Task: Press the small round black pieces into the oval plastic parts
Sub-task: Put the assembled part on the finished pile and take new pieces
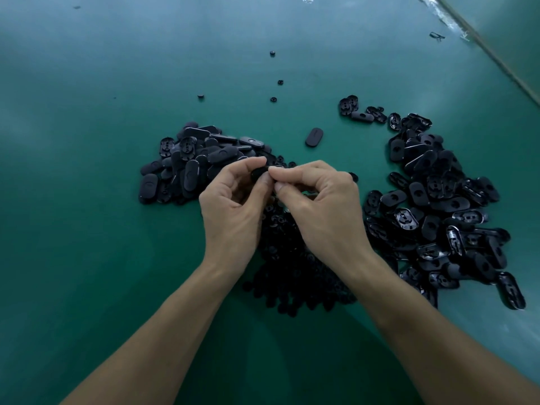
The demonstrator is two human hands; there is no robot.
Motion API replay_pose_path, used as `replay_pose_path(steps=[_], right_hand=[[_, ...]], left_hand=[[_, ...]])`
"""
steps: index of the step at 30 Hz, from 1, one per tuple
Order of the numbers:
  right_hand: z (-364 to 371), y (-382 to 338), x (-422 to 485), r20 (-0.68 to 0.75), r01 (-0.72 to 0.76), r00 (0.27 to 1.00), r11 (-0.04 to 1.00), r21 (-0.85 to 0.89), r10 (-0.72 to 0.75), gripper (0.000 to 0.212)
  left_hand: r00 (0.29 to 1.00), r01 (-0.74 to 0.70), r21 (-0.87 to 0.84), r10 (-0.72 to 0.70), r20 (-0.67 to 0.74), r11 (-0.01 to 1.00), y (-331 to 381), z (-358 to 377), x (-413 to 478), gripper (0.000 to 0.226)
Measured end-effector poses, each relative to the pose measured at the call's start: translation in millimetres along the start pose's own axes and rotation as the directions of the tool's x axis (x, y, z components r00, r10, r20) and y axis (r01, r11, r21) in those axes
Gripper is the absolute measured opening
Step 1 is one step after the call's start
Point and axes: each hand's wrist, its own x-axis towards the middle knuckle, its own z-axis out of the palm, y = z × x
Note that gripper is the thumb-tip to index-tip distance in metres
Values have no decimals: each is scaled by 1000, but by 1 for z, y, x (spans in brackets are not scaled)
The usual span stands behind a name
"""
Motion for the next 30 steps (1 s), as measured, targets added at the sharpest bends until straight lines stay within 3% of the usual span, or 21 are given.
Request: replay_pose_path(steps=[5, 17, 30], right_hand=[[-12, 1, 6, 68, 44, 997, 991, -124, -36, 22], [-35, 7, 32, 275, 12, 961, 995, -98, 15, 13], [-25, 11, 31, 226, -44, 972, 994, -98, 66, 9]], left_hand=[[1000, 0, 24, 0, 13, 1000, -2, 2, 0, 20], [999, 16, 18, -17, 33, 1000, -4, 2, 1, 22], [998, 63, -12, -63, 10, 998, -4, 4, 1, 25]])
